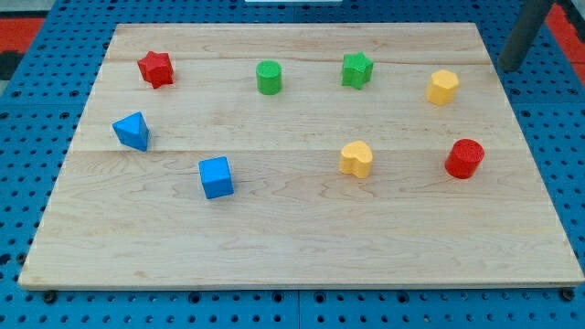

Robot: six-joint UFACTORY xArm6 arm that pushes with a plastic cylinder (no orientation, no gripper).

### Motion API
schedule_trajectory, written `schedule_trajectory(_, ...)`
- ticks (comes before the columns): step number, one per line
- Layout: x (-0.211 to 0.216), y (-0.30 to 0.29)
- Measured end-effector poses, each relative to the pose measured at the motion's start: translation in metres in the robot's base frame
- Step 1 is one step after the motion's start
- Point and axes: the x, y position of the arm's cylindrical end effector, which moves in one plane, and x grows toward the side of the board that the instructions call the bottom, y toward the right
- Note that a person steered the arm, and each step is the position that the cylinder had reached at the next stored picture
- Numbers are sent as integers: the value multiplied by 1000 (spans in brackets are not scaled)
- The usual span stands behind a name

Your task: Move the arm to the top of the yellow hexagon

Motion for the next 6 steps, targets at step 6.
schedule_trajectory(6,7,-78)
